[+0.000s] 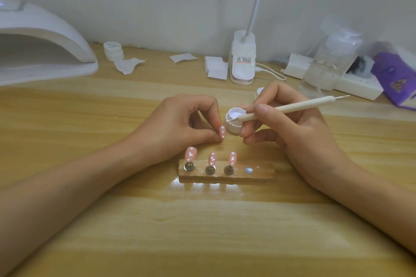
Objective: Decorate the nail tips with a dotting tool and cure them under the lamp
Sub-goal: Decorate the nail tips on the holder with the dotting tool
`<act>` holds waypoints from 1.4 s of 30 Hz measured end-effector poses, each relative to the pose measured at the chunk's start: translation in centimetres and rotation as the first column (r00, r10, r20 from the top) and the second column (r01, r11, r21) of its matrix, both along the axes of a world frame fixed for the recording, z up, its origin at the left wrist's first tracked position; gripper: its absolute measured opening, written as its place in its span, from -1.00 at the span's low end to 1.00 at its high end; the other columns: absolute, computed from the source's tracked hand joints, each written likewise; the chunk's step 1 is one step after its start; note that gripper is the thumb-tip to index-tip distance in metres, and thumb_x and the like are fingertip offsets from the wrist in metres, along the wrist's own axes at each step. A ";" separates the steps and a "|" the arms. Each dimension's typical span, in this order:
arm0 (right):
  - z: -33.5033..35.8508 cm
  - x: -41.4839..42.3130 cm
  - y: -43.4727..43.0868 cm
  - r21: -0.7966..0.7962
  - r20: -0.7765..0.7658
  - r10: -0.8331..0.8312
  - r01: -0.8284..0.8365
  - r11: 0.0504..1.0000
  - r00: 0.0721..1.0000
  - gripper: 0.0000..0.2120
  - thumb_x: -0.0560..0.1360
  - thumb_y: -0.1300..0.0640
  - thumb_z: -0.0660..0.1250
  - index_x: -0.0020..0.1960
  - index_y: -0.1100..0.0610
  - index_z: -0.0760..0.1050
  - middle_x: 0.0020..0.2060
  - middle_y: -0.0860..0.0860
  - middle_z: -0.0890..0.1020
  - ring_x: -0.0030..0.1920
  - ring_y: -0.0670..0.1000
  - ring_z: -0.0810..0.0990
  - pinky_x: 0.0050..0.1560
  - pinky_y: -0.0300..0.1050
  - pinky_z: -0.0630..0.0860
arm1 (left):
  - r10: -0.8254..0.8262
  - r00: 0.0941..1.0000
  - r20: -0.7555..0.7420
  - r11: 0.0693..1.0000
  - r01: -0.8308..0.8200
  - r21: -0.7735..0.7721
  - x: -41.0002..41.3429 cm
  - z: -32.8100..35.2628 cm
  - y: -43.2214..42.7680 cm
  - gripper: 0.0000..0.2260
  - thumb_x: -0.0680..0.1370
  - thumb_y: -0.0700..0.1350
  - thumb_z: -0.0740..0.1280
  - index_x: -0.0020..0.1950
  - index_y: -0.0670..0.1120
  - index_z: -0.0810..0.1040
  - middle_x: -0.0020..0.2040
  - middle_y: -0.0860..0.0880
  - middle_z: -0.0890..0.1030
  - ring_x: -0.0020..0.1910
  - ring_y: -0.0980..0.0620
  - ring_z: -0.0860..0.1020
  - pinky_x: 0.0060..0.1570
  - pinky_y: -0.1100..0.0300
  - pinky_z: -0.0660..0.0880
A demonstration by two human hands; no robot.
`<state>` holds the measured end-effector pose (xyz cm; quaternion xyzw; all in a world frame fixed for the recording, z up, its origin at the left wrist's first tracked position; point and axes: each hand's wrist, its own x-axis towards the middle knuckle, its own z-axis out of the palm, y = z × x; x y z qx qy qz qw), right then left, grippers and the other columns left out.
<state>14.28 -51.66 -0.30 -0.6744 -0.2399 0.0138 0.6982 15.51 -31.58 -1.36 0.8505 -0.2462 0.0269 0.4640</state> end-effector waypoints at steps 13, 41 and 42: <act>0.7 1.1 -1.9 -0.119 -0.022 -0.191 0.187 0.975 0.981 -0.81 0.57 0.23 0.32 -0.22 0.15 0.44 -0.38 0.08 0.64 -0.35 0.01 0.60 -0.35 -0.16 0.58 | 0.026 0.999 -0.046 1.000 -0.027 -0.016 0.0 0.0 0.1 -0.82 0.40 -0.24 0.52 -0.28 -0.01 0.59 -0.30 0.19 0.66 -0.41 0.26 0.52 -0.36 0.47 0.34; 0.7 1.3 -3.2 -0.242 0.092 -0.127 0.146 0.959 0.988 -0.83 0.53 0.47 0.25 -0.13 0.24 0.46 -0.26 0.04 0.64 -0.22 -0.05 0.62 -0.26 -0.16 0.60 | 0.027 0.998 -0.060 0.999 -0.028 -0.023 0.1 -0.1 0.2 -0.79 0.41 -0.25 0.52 -0.28 0.02 0.59 -0.22 0.12 0.69 -0.39 0.23 0.54 -0.34 0.47 0.36; 0.8 1.3 -3.3 -0.275 0.105 -0.109 0.134 0.952 0.988 -0.83 0.52 0.48 0.26 -0.13 0.25 0.46 -0.25 0.05 0.63 -0.23 -0.07 0.62 -0.27 -0.19 0.58 | 0.027 0.998 -0.060 0.999 -0.029 -0.027 0.1 -0.1 0.2 -0.79 0.41 -0.25 0.52 -0.28 0.02 0.59 -0.23 0.14 0.68 -0.39 0.23 0.54 -0.34 0.47 0.36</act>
